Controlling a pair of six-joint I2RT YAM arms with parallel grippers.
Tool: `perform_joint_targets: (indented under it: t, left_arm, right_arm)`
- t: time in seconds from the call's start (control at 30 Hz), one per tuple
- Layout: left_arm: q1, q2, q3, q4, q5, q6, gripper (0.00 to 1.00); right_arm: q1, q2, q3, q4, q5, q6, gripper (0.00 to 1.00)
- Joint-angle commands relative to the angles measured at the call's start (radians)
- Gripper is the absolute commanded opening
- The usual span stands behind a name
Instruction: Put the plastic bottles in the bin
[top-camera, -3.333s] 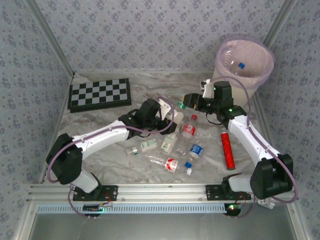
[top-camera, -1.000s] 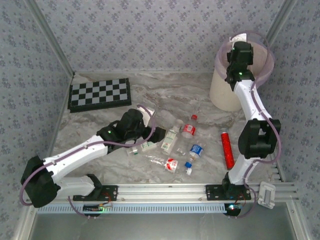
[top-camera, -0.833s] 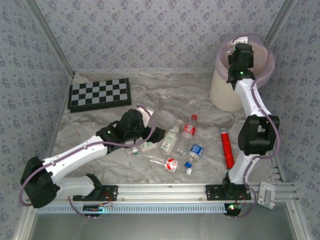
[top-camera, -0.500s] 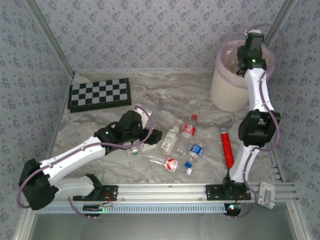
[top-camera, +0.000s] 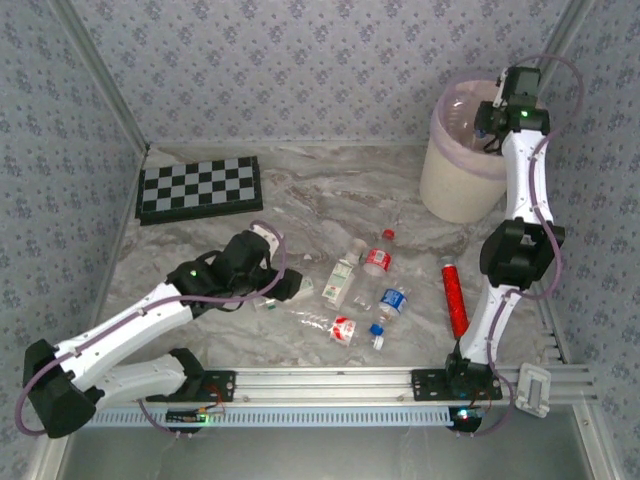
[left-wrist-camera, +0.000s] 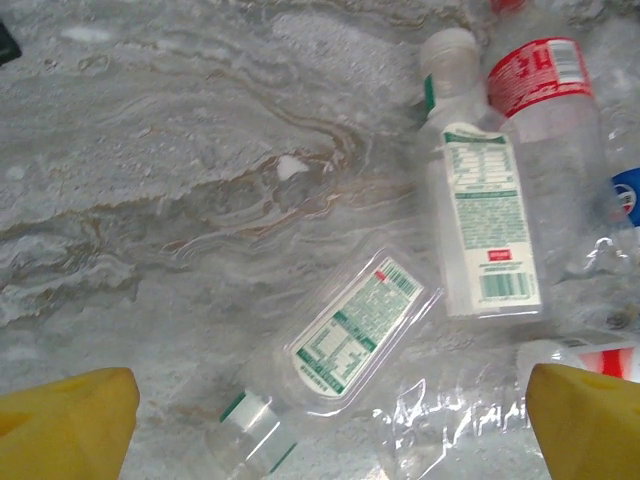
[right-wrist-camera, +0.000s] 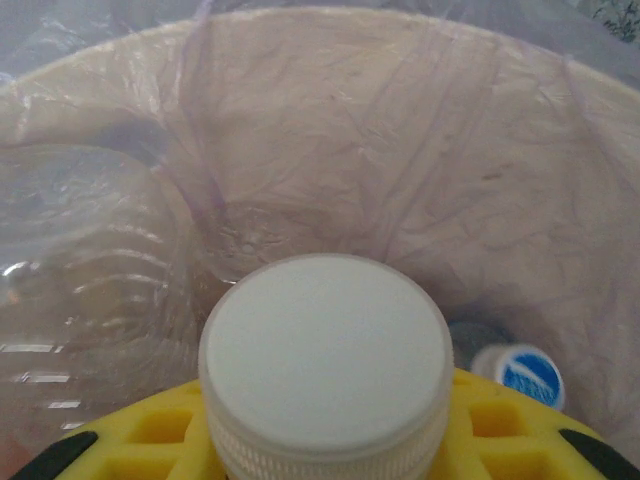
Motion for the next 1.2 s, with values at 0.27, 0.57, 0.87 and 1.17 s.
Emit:
perform_joint_targets:
  t: [0.27,0.57,0.87,1.17]
  left_arm:
    - [0.011,0.083,-0.012,-0.096,-0.04,-0.051,0.99]
    - [0.018,0.201,-0.03,-0.006,0.044,0.062,0.99]
    - [0.023,0.311,-0.029,-0.041,0.045,0.072,0.99]
    - [0.057,0.444,-0.022,-0.013,0.002,0.04,0.96]
  right_arm:
    - [0.026,-0.056,0.075,-0.2,0.01,0.048,0.82]
    - [0.049,-0.202,0.072,-0.214,0.035,0.018,1.0]
    - [0.121,-0.446,-0.152,-0.098,-0.035,0.049,1.0]
    - [0.216,-0.524,-0.203,-0.117,-0.09,0.042,1.0]
